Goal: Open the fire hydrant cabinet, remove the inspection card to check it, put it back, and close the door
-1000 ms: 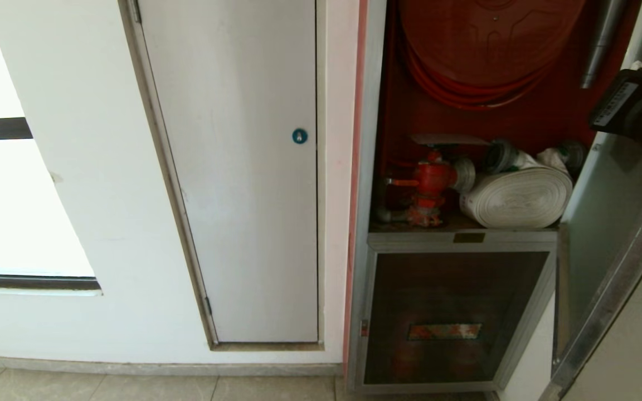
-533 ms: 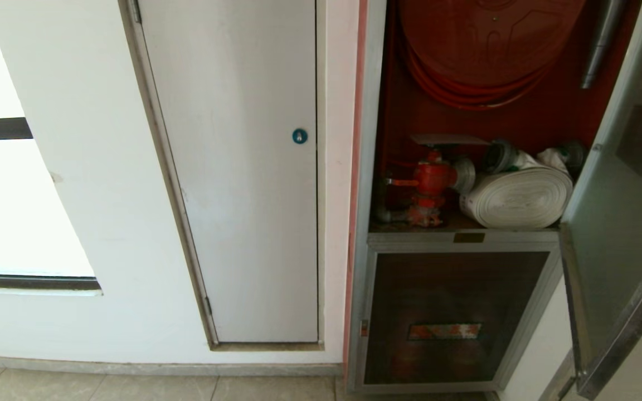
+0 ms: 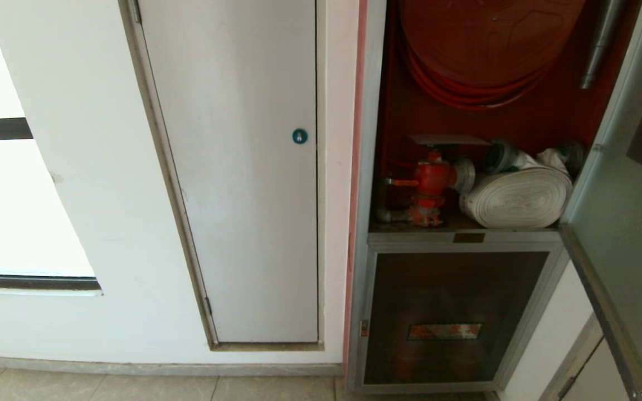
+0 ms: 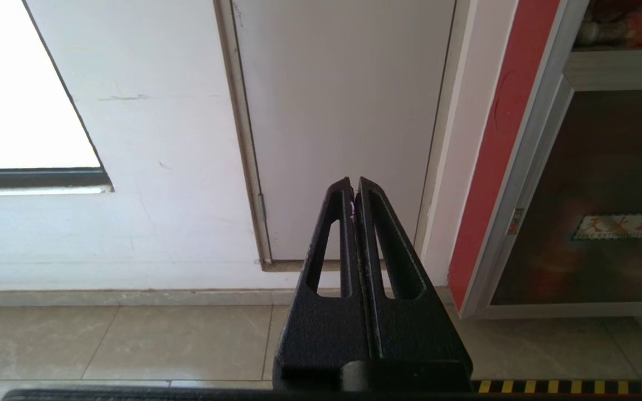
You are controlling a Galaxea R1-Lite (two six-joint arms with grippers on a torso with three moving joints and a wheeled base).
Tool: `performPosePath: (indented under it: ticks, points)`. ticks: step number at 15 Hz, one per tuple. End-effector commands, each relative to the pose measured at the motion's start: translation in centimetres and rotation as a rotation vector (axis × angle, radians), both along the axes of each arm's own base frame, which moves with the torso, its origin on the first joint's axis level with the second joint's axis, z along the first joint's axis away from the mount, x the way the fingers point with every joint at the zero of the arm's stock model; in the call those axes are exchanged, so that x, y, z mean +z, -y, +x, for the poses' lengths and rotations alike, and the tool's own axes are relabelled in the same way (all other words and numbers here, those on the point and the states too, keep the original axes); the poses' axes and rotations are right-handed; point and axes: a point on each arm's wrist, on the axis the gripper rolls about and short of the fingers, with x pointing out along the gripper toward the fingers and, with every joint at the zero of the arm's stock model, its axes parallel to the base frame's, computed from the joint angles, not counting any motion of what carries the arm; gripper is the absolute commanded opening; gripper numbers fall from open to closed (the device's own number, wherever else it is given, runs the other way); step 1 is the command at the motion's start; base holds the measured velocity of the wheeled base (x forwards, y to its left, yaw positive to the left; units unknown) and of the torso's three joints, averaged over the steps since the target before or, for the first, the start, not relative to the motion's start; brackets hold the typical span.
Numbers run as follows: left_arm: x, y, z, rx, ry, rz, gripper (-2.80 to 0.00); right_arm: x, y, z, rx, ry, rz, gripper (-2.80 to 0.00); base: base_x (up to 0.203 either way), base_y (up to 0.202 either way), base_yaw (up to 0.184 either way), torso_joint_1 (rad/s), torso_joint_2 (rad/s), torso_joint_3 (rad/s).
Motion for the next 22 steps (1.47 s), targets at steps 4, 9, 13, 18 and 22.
performPosePath:
  ticks: [4, 9, 13, 18, 22]
  points:
    - [0.0, 0.0, 0.0, 0.000, -0.001, 0.000, -2.80, 0.1, 1.8, -1.9, -0.149, -0.051, -0.004, -2.80, 0.000, 0.000, 0.000, 0.000, 0.00, 0.000]
    - [0.0, 0.0, 0.0, 0.000, -0.001, 0.000, -2.80, 1.1, 3.5, -1.4, -0.304, -0.104, -0.001, -2.80, 0.000, 0.000, 0.000, 0.000, 0.00, 0.000]
    - [0.0, 0.0, 0.0, 0.000, -0.001, 0.000, -2.80, 0.8, 4.5, -0.9, -0.380, -0.177, 0.003, -2.80, 0.000, 0.000, 0.000, 0.000, 0.00, 0.000]
    - [0.0, 0.0, 0.0, 0.000, -0.001, 0.000, -2.80, 0.8, 5.8, -0.1, -0.461, -0.215, 0.011, -2.80, 0.000, 0.000, 0.000, 0.000, 0.00, 0.000]
    - [0.0, 0.0, 0.0, 0.000, -0.001, 0.000, -2.80, 1.1, 6.3, 0.1, -0.489, -0.222, 0.014, -2.80, 0.000, 0.000, 0.000, 0.000, 0.00, 0.000]
